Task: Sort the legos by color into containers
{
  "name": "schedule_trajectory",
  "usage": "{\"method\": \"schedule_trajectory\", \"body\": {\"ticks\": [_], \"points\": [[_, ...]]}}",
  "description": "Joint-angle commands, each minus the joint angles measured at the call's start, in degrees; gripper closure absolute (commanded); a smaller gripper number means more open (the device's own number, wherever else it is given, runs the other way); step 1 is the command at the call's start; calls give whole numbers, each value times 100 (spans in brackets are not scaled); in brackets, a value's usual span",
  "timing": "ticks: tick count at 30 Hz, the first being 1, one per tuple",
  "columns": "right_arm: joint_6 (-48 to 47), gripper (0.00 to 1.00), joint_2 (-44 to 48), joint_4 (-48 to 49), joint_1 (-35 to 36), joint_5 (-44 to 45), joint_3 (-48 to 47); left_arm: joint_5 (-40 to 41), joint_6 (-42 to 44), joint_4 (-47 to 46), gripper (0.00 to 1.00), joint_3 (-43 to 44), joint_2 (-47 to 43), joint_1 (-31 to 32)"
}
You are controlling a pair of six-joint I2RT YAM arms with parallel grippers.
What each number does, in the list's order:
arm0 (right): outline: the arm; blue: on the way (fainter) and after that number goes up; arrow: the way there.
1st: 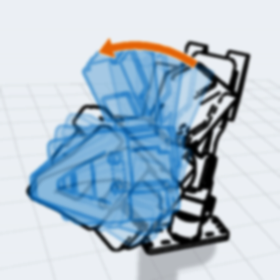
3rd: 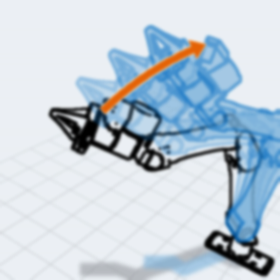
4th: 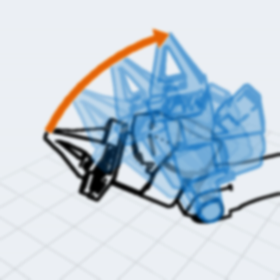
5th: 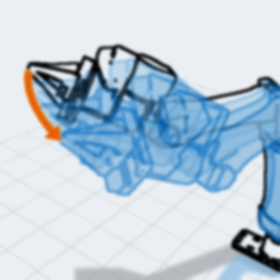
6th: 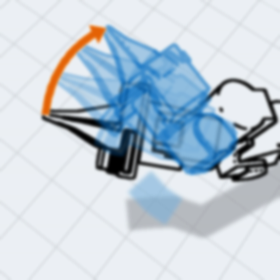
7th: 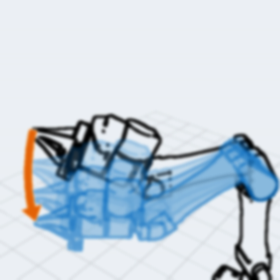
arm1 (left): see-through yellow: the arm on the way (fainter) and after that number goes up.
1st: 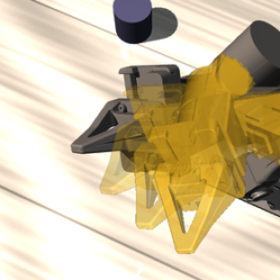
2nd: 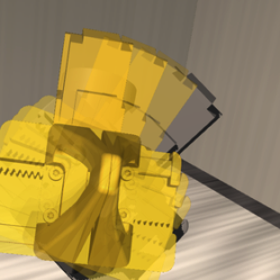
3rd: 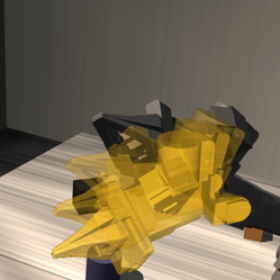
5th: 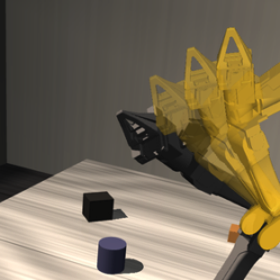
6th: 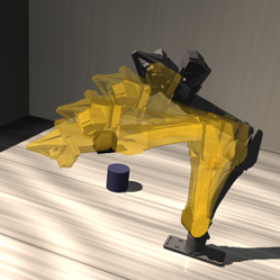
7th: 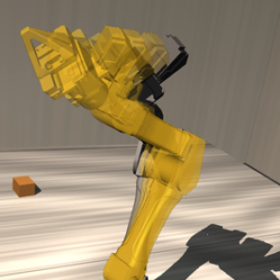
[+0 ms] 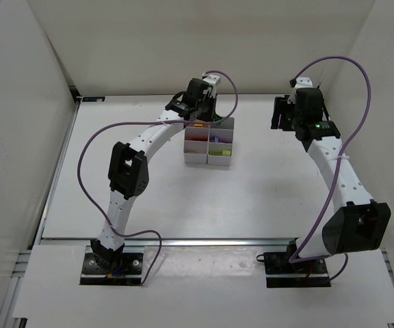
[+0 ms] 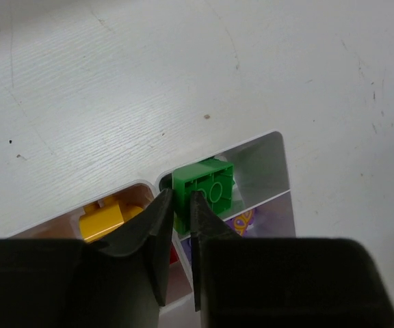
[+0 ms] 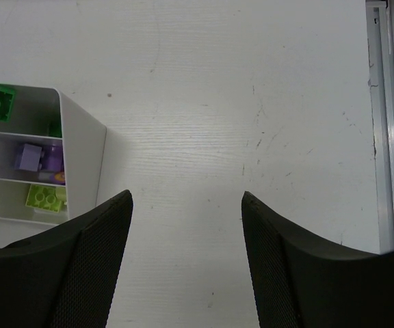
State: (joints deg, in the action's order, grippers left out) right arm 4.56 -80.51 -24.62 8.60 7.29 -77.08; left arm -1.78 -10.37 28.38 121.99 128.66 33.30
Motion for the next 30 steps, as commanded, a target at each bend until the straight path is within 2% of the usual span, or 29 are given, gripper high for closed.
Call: {"method": "schedule_trajectory", "body": {"ticks": [1,4,5,9,13,17,19,20,21,23,25,30], "points": [[98,31,9,186,-34,-35,-71,-112,18,124,72,202,-43,54],[115,31,-17,195,-25,-43,-53,-121,26,133,65,176,-25,45],[116,31,-17,203,-25,-52,-44,-95,35,133,59,184,-17,54],[142,31,-26,203,-25,-87,-44,-50,27,133,45,176,-25,54],[133,31,-35,221,-34,-157,17,-296,-289,2,43,114,-209,1],[186,31,18,282,-43,-350,193,-586,-597,-114,42,-27,-814,-87],[203,32,62,396,-25,-553,316,-683,-668,-87,38,-97,-1017,-183],[203,31,62,414,-25,-605,386,-779,-659,-18,30,-123,-1123,-210],[203,31,53,414,-16,-867,413,-789,-624,35,20,-271,-1376,-271],[195,29,18,397,-25,-1036,404,-710,-371,132,14,-500,-1624,-324],[90,27,-87,397,-25,-1352,404,-578,-194,404,1,-991,-2063,-420],[-138,16,-421,554,-43,-1871,413,-393,0,967,1,-2160,-2845,-1026]]}}
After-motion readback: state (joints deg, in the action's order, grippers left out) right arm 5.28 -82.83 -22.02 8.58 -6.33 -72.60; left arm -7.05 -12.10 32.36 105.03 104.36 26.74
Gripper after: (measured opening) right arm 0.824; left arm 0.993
